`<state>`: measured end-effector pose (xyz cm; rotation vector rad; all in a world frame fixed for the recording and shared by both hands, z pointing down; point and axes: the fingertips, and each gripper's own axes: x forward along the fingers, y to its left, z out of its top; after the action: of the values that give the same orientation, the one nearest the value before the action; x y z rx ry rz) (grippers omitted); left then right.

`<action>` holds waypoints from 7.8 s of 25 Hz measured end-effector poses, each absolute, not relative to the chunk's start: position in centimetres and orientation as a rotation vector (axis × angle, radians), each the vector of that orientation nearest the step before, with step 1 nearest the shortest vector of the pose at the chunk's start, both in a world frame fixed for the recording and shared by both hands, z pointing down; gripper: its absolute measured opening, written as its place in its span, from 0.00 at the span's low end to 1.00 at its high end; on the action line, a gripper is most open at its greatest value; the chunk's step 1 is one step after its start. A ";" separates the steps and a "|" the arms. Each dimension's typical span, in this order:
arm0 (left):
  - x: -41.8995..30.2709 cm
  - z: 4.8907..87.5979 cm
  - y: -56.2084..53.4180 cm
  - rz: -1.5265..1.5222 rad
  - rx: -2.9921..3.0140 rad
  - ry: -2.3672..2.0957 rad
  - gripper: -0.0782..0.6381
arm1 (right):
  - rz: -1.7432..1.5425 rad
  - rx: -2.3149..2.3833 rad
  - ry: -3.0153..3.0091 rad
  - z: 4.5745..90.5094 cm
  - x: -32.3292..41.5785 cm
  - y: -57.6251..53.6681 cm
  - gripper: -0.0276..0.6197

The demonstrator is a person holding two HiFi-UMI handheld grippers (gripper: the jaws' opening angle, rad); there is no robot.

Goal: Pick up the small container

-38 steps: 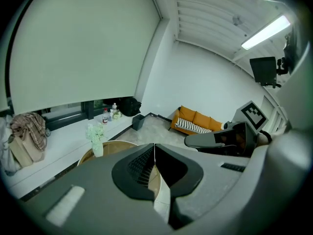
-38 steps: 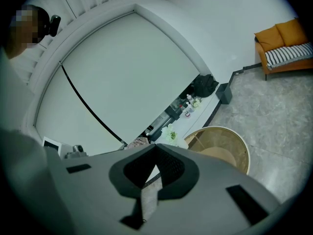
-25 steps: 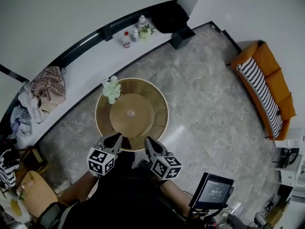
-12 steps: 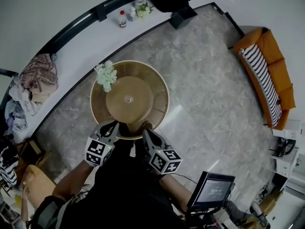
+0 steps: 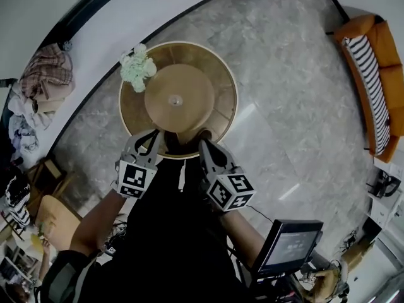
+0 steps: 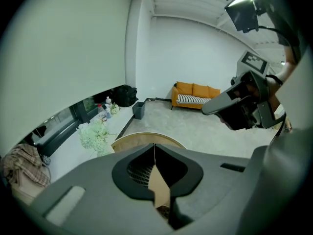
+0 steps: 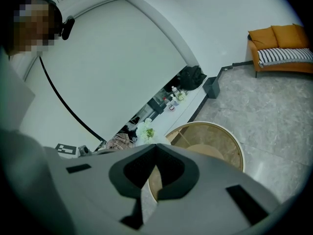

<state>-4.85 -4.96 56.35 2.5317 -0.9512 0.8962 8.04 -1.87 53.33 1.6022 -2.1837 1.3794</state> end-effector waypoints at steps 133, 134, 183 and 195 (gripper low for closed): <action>-2.0 59.2 -7.4 0.780 2.246 -1.000 0.57 | 1.577 1.537 -2.177 53.3 9.5 -2.6 0.05; -2.0 58.0 -7.1 0.765 2.252 -1.000 0.57 | 1.574 1.542 -2.176 52.8 9.7 -2.3 0.05; -2.8 34.7 -3.0 0.243 2.468 -0.966 0.57 | 0.995 1.635 -2.559 34.0 9.8 -3.9 0.05; -3.7 33.8 -4.4 0.220 2.481 -0.973 0.57 | 0.919 1.629 -2.610 32.1 9.1 -4.8 0.05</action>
<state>-3.71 -4.42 33.77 2.4814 -0.9729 0.2201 9.09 -4.77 32.13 1.6291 -2.6103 0.9187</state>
